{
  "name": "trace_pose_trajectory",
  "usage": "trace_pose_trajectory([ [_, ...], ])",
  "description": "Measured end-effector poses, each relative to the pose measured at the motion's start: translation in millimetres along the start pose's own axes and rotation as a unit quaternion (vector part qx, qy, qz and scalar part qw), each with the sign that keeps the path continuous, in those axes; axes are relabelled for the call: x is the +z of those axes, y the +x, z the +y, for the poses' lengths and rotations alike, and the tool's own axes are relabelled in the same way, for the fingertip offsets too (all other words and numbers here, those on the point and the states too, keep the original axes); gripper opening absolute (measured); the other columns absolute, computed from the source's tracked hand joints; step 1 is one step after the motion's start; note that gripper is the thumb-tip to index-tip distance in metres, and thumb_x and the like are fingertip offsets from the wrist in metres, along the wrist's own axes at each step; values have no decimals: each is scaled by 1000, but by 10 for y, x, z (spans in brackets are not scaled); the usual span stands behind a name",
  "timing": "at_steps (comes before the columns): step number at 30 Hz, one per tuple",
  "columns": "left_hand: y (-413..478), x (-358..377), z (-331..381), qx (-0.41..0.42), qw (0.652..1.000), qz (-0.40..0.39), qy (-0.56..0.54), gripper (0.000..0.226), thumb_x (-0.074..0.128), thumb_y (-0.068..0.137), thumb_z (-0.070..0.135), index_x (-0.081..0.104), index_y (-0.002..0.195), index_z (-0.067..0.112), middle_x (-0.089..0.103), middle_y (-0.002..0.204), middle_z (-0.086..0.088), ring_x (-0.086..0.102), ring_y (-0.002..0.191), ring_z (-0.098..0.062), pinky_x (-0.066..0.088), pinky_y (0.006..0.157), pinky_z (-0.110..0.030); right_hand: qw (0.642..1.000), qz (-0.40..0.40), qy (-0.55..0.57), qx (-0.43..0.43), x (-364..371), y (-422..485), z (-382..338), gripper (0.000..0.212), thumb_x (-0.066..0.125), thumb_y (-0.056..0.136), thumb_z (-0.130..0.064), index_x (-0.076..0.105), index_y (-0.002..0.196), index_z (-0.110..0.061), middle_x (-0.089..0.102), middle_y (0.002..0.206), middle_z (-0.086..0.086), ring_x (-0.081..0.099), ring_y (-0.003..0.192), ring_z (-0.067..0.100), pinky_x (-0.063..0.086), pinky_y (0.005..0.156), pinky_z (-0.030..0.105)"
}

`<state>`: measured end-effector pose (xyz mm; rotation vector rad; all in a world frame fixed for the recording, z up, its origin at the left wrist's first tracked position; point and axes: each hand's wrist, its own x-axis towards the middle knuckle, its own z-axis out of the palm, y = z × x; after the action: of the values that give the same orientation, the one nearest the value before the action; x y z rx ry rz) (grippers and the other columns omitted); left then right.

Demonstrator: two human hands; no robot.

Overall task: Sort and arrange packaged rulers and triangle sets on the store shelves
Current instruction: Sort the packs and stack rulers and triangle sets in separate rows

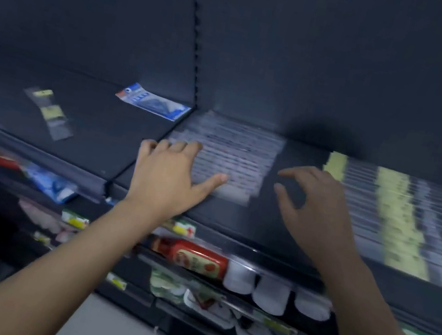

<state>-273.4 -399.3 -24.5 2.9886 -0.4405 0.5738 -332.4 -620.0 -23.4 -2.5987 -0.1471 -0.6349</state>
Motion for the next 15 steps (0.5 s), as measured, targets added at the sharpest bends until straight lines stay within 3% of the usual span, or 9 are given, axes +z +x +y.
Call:
trace_pose_trajectory([
  [4,-49,-16,-1065,-32,999,-19,-2,80,27,77,83,55,121,22,64,114,0,55,108,-27,29,94,-41,999,-21,25,17,587,261,-728,22,60,90,-26,64,110,-18,63,113,-2,54,108,19,38,98,35],
  [8,-39,96,-1896,-54,997,-46,-3,81,31,76,82,53,122,20,63,118,-2,55,112,-28,29,95,-43,998,-58,22,9,1082,533,-1258,27,58,91,-31,61,116,-21,58,118,-5,49,111,13,31,92,19],
  [12,66,179,-2466,-45,997,-69,-12,95,21,66,91,52,125,23,59,122,2,51,117,-23,28,99,-40,994,-113,6,1,1406,806,-1574,29,58,91,-32,59,118,-22,58,118,-4,49,111,14,31,90,19],
  [15,263,256,-2787,-37,997,-72,-1,94,23,66,91,52,126,24,58,121,3,50,117,-21,28,98,-39,992,-128,8,2,1562,1058,-1645,31,59,91,-32,59,120,-21,58,118,-4,51,109,14,29,85,16],
])
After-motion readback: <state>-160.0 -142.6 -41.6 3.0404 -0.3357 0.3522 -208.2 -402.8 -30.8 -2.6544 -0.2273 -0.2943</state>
